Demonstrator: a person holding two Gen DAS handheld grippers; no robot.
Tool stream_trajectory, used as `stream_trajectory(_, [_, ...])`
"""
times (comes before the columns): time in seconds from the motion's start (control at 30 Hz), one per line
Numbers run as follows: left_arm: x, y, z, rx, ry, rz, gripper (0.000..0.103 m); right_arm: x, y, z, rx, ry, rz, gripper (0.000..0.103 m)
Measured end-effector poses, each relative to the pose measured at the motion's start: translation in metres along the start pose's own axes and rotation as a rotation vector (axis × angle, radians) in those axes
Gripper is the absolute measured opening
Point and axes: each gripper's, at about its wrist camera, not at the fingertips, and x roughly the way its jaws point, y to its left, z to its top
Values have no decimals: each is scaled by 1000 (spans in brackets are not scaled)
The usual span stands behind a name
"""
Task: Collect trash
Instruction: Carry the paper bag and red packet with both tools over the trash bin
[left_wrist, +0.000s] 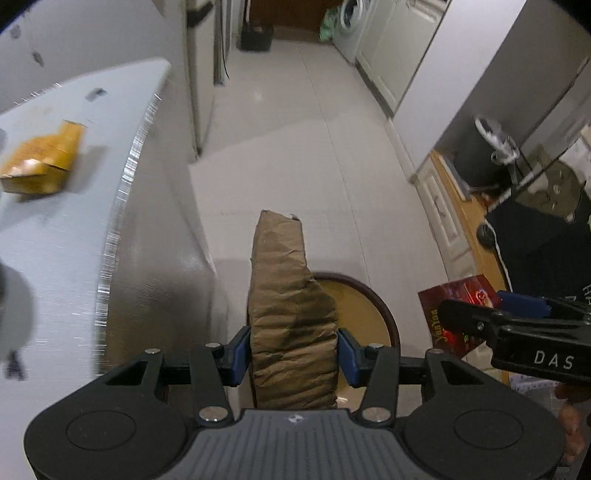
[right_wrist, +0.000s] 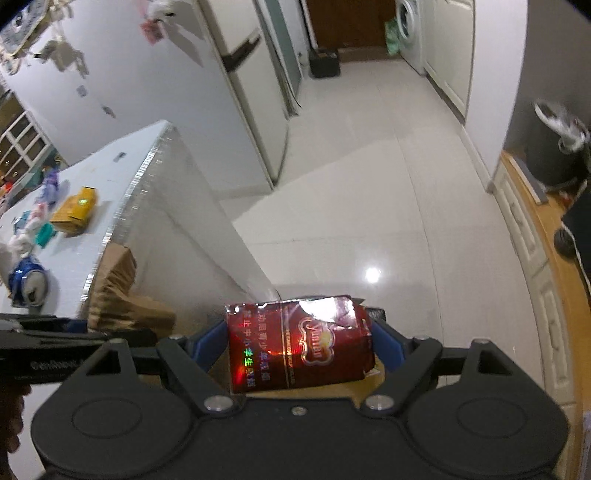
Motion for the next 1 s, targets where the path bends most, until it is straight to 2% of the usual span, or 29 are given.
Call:
stream_trajectory(0.3, [80, -20, 1, 5, 126, -32, 52, 55, -40, -7, 91, 90, 16, 85])
stream_trajectory(0.6, [152, -17, -8, 8, 183, -47, 52, 124, -65, -23, 233, 178, 54, 85])
stream_trajectory(0.8, [192, -8, -18, 2, 211, -56, 53, 172, -94, -45, 391, 264, 38, 85])
stream_trajectory(1.0, [224, 2, -27, -17, 233, -47, 53, 205, -110, -61, 494, 299, 51, 85])
